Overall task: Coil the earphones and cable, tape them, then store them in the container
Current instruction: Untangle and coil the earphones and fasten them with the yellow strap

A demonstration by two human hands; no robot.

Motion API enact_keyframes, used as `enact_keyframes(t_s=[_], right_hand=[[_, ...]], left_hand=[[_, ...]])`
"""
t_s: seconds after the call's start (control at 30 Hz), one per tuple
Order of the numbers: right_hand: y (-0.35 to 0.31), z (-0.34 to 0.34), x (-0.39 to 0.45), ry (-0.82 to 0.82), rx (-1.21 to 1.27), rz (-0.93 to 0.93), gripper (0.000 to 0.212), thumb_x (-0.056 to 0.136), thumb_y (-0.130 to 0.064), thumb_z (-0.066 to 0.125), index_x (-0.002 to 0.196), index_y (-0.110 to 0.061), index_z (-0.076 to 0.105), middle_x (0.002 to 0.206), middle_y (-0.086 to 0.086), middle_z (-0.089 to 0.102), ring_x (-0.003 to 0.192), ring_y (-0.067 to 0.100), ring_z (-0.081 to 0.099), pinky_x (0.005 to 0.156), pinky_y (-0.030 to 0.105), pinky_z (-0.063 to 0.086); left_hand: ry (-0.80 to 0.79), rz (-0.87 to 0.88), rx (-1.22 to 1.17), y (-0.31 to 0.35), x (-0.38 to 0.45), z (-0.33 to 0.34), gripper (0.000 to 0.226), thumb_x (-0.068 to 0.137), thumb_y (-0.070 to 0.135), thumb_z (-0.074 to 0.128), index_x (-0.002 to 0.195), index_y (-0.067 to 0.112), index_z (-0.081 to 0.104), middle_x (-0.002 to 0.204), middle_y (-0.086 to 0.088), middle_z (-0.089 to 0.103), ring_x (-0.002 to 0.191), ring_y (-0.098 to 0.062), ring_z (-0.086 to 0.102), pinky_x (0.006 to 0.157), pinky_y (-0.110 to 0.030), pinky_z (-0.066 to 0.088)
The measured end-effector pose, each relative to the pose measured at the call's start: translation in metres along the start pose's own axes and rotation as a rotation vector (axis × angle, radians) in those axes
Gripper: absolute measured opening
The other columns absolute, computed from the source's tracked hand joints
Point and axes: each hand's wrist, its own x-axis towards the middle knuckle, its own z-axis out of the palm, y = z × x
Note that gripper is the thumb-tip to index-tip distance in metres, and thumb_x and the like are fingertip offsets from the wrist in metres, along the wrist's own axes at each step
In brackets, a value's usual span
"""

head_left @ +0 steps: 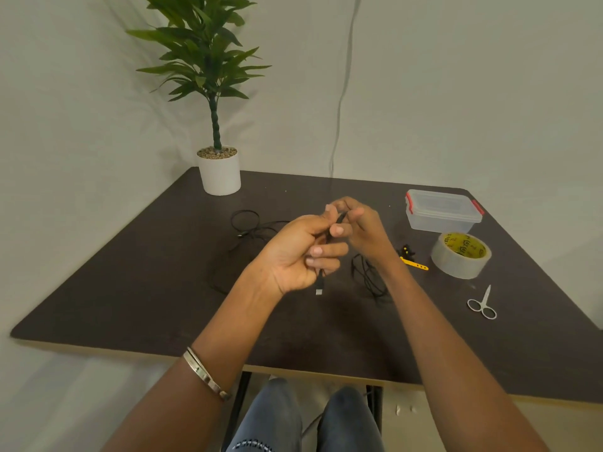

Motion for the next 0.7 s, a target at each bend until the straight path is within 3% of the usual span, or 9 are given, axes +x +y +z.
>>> enact_keyframes(t_s=[0.07,0.13,0.2,0.27,0.37,0.43,0.53,0.63,0.7], right_hand=[[0.0,0.004,0.0,0.02,-0.053,0.082,0.028,0.092,0.0,0.054,0.08,-0.024,0.053,0.078,-0.017,0.058,0.072,-0.005,0.058,0.063,0.007,0.041],[0.004,0.007,0.001,0.052,-0.135,0.156,0.031,0.093,-0.003,0.052,0.073,-0.026,0.047,0.071,-0.017,0.053,0.069,0.002,0.053,0.061,0.012,0.038],[0.01,0.01,0.002,0.041,-0.221,0.206,0.037,0.094,-0.004,0.049,0.069,-0.03,0.045,0.069,-0.016,0.051,0.073,0.01,0.053,0.062,0.02,0.034],[0.01,0.013,0.001,-0.03,-0.305,0.222,0.023,0.092,-0.004,0.051,0.078,-0.021,0.059,0.074,-0.009,0.057,0.079,0.017,0.058,0.065,0.022,0.033],[0.004,0.015,-0.007,-0.055,-0.298,0.18,0.013,0.086,-0.001,0.053,0.089,-0.009,0.063,0.076,0.003,0.064,0.074,0.019,0.061,0.061,0.023,0.037],[-0.004,0.013,-0.018,-0.047,-0.239,0.111,0.023,0.09,-0.002,0.051,0.076,-0.019,0.056,0.065,-0.006,0.058,0.061,0.006,0.055,0.054,0.013,0.035],[-0.016,0.012,-0.033,-0.085,-0.191,0.023,0.039,0.096,-0.007,0.049,0.071,-0.036,0.044,0.061,-0.018,0.052,0.058,-0.003,0.055,0.053,0.009,0.033],[-0.021,0.015,-0.044,-0.145,-0.123,0.004,0.023,0.099,-0.013,0.045,0.081,-0.022,0.056,0.061,-0.012,0.057,0.056,0.003,0.058,0.053,0.016,0.042],[-0.023,0.016,-0.047,-0.154,-0.101,0.005,0.022,0.101,-0.016,0.043,0.083,-0.018,0.057,0.061,-0.005,0.059,0.056,0.006,0.058,0.054,0.016,0.043]], left_hand=[[0.026,0.036,0.026,-0.002,0.002,0.003,0.043,0.088,0.034,0.049,0.115,0.002,0.06,0.064,0.005,0.051,0.033,-0.002,0.032,0.034,-0.014,0.013],[0.095,0.07,0.031,-0.001,0.005,0.006,0.049,0.088,0.036,0.05,0.124,0.002,0.048,0.067,0.003,0.06,0.034,-0.003,0.035,0.032,-0.013,0.014],[0.177,0.099,0.013,0.001,0.01,0.006,0.039,0.095,0.033,0.047,0.117,0.001,0.05,0.068,0.0,0.064,0.037,-0.003,0.039,0.031,-0.012,0.019],[0.254,0.127,-0.032,0.005,0.015,0.007,0.034,0.1,0.029,0.042,0.108,-0.002,0.054,0.065,-0.001,0.064,0.04,-0.003,0.04,0.032,-0.012,0.02],[0.297,0.195,-0.125,0.013,0.021,0.001,0.033,0.101,0.029,0.039,0.11,0.001,0.054,0.07,-0.004,0.066,0.048,-0.008,0.044,0.037,-0.016,0.027],[0.282,0.256,-0.141,0.02,0.021,-0.005,0.024,0.102,0.024,0.036,0.102,0.006,0.051,0.083,-0.007,0.069,0.058,-0.012,0.05,0.044,-0.019,0.033],[0.276,0.315,-0.092,0.026,0.017,-0.011,0.019,0.101,0.013,0.037,0.099,0.003,0.054,0.095,-0.008,0.069,0.068,-0.013,0.055,0.051,-0.02,0.041],[0.289,0.325,-0.089,0.024,0.018,-0.019,0.024,0.101,0.014,0.041,0.116,0.0,0.052,0.092,-0.007,0.069,0.059,-0.01,0.057,0.047,-0.019,0.046],[0.341,0.323,-0.077,0.021,0.02,-0.024,0.028,0.1,0.018,0.043,0.125,0.004,0.049,0.093,-0.004,0.071,0.05,-0.008,0.053,0.038,-0.015,0.038]])
